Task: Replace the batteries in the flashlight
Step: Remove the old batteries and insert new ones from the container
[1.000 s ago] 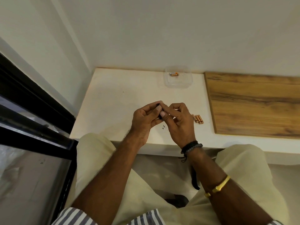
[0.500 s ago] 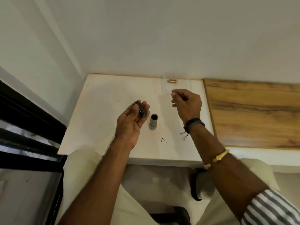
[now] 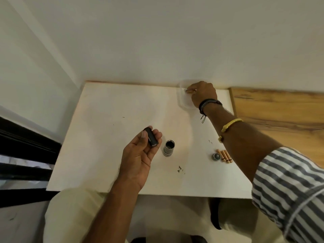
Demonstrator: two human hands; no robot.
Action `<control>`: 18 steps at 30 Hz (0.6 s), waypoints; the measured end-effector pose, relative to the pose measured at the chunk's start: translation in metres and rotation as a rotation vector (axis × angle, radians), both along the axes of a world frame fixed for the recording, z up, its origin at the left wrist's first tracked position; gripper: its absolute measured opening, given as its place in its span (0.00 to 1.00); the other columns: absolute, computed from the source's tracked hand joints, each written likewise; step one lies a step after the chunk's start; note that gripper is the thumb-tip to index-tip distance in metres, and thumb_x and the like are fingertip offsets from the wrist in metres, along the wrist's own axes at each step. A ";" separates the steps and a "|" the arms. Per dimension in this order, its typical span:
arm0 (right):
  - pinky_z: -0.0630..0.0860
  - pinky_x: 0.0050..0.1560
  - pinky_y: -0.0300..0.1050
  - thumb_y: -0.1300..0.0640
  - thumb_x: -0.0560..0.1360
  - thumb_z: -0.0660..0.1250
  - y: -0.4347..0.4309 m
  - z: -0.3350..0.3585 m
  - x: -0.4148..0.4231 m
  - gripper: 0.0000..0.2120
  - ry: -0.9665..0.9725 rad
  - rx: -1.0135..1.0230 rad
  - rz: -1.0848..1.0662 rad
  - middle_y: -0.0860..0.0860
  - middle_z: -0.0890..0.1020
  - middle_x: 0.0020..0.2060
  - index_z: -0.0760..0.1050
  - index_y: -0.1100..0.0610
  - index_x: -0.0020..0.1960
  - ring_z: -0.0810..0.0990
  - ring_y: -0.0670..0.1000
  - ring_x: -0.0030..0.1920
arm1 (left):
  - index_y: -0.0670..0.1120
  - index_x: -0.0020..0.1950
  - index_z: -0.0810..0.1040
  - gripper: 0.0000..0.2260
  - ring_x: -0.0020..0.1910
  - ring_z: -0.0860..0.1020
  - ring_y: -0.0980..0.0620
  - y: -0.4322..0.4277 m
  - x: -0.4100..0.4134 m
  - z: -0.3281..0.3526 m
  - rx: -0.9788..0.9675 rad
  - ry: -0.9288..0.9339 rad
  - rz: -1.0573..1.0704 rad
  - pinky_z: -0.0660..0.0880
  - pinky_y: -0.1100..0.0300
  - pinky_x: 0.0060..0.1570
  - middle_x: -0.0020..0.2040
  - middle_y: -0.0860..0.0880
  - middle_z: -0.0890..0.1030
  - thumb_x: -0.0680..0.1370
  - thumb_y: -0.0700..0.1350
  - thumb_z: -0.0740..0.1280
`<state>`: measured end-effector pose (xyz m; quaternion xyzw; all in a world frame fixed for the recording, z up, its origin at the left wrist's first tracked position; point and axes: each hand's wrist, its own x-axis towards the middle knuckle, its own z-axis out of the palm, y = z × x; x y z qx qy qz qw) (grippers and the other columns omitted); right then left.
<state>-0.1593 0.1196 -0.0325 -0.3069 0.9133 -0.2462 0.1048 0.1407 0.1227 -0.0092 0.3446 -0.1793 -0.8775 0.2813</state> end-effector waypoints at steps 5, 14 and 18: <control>0.77 0.56 0.48 0.68 0.75 0.64 -0.005 -0.007 -0.003 0.17 0.146 0.097 0.077 0.56 0.83 0.56 0.85 0.53 0.55 0.81 0.60 0.57 | 0.37 0.64 0.76 0.17 0.58 0.82 0.43 0.001 -0.001 0.000 -0.027 -0.017 -0.016 0.81 0.55 0.55 0.56 0.39 0.84 0.77 0.43 0.65; 0.76 0.56 0.47 0.57 0.78 0.71 0.007 0.004 0.007 0.11 0.106 -0.039 0.064 0.57 0.79 0.59 0.83 0.52 0.60 0.81 0.59 0.57 | 0.36 0.65 0.76 0.17 0.57 0.82 0.41 0.002 0.004 0.006 -0.043 -0.001 -0.011 0.80 0.53 0.57 0.56 0.38 0.83 0.78 0.42 0.65; 0.77 0.51 0.42 0.61 0.78 0.68 0.033 0.025 0.034 0.10 0.059 -0.169 0.066 0.54 0.85 0.51 0.84 0.52 0.57 0.83 0.54 0.51 | 0.37 0.66 0.76 0.18 0.58 0.82 0.40 0.007 0.007 0.012 -0.089 -0.007 -0.042 0.80 0.50 0.57 0.57 0.38 0.83 0.77 0.43 0.65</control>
